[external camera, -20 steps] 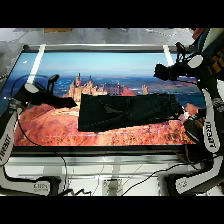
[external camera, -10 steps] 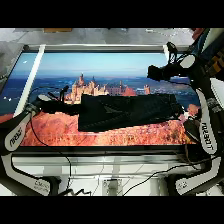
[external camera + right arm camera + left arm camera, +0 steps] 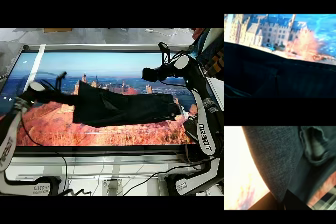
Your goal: Fold the clothes and pants, and hang the long-sleeved shirts on hangers.
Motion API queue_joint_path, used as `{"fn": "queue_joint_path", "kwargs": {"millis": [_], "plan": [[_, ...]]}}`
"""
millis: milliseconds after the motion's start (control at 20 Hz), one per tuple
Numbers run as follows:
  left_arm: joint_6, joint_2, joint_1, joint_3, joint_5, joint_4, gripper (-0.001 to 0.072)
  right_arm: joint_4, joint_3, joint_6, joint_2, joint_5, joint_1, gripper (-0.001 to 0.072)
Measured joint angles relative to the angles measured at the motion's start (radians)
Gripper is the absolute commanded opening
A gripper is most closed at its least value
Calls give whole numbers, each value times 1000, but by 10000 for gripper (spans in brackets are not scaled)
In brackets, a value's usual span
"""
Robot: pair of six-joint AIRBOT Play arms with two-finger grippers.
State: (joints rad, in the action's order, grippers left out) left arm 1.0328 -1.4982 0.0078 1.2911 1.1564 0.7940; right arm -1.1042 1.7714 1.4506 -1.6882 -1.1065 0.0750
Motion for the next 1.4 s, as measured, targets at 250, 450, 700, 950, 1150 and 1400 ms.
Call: {"fn": "queue_joint_path", "kwargs": {"millis": [250,450,700,950,1150,1400], "plan": [[308,140,-24,240,237,332,24,0,0,-4,-4,-3,62,33],[419,203,-32,325,375,474,25,0,-3,-4,-26,2,158,33],[463,231,-37,351,439,460,26,4,-7,48,-119,46,314,33],[478,237,-37,356,422,433,26,150,-8,122,-270,169,519,32],[482,229,-39,356,381,418,26,209,-8,179,-333,243,614,32],[505,159,-105,357,322,274,26,131,-7,203,-324,204,539,32]]}}
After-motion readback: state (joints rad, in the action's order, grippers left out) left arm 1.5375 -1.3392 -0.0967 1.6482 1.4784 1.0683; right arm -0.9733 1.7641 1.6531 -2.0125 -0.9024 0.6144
